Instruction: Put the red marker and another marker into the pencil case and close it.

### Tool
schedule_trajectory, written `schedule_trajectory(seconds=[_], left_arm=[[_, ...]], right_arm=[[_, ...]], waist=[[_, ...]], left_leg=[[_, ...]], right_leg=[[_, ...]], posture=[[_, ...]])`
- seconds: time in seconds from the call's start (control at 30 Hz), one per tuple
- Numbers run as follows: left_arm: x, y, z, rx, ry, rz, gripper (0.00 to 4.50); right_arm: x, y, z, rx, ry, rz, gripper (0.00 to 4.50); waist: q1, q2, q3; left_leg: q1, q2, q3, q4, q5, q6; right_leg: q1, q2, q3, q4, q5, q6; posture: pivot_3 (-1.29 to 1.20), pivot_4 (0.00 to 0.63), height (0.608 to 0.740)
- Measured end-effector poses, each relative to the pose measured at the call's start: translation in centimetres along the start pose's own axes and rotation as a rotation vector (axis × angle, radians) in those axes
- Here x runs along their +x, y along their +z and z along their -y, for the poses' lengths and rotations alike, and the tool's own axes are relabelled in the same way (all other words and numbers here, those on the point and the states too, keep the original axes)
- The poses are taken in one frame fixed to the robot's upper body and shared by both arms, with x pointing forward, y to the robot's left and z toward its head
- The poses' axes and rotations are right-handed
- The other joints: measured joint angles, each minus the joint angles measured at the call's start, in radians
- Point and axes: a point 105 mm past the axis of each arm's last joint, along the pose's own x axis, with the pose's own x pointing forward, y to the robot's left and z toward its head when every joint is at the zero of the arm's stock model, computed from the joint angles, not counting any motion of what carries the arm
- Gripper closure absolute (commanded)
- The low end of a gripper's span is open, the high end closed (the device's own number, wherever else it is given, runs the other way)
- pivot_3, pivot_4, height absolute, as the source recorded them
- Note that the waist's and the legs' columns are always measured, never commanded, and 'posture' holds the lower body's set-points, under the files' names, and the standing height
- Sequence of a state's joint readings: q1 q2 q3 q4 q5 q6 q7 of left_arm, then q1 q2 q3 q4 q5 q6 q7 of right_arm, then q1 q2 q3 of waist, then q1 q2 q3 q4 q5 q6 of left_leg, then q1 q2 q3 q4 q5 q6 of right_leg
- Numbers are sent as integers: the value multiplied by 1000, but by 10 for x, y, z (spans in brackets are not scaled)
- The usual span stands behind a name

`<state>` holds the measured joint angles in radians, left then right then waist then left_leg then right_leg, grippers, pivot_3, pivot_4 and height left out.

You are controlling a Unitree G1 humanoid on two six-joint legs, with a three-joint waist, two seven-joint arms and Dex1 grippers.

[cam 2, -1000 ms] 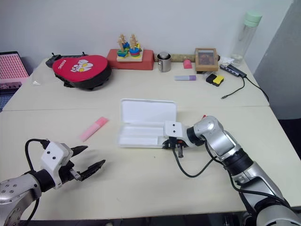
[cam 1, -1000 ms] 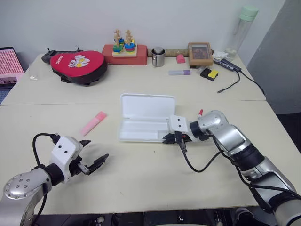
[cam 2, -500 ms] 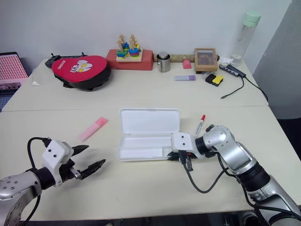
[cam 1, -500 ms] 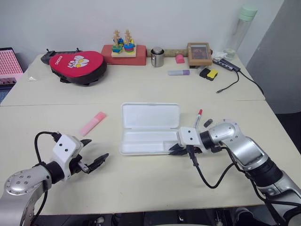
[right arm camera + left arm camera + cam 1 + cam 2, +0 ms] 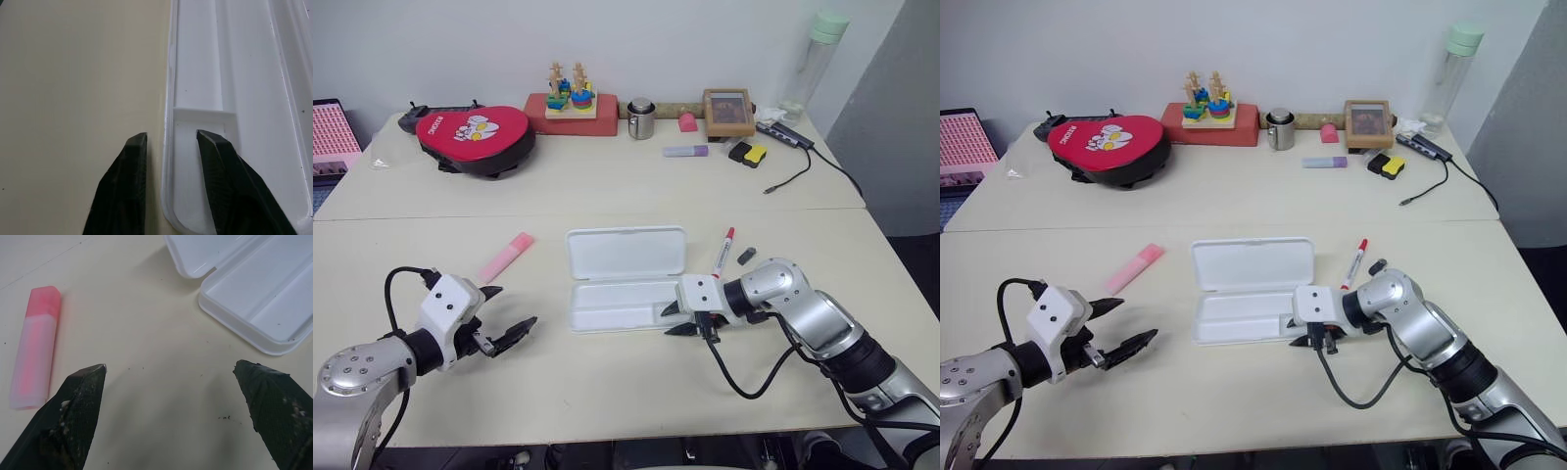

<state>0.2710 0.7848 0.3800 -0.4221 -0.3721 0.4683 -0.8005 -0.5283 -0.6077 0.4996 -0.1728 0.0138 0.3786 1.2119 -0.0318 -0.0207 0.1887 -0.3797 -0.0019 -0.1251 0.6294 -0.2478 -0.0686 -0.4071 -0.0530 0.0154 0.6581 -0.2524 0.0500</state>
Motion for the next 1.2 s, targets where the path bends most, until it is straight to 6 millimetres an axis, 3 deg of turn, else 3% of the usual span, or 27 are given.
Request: schedule_trajectory(seconds=[0.07,0.13,0.33,0.43,0.7,1.03,1.2], left_arm=[[0,0,0,1,-2,-1,0],[0,0,0,2,-6,-2,0],[-3,-4,4,-9,-34,-14,0],[-9,-6,11,-7,-82,-36,0],[-21,21,18,58,-190,-12,0],[-19,73,25,250,-245,66,0],[-18,79,25,255,-246,82,0]], right_arm=[[-1,1,0,6,3,8,1579],[-6,2,2,23,1,18,1579],[-56,15,13,105,-8,56,1579],[-70,19,21,147,-49,73,1579],[-78,0,59,307,-336,41,1579],[-84,-17,78,483,-567,0,1579],[-91,-21,82,529,-664,-21,1579]], waist=[[0,0,0],[0,0,0],[1,0,0],[-1,0,0],[0,0,0],[0,1,1],[-3,1,1]], left_leg=[[0,0,0,0,0,0],[0,0,0,0,0,0],[0,0,0,0,0,0],[0,0,0,0,0,0],[0,0,1,0,0,0],[-1,0,1,0,0,0],[-1,0,1,0,0,0]], right_leg=[[0,0,0,0,0,0],[0,0,0,0,0,0],[0,0,0,0,0,0],[0,0,0,0,0,0],[0,0,0,0,0,0],[-1,0,1,0,0,-1],[-1,0,1,0,0,-1]], posture=[[0,150,740],[0,150,740],[0,150,740],[0,150,740],[0,150,740],[0,150,740],[0,150,740]])
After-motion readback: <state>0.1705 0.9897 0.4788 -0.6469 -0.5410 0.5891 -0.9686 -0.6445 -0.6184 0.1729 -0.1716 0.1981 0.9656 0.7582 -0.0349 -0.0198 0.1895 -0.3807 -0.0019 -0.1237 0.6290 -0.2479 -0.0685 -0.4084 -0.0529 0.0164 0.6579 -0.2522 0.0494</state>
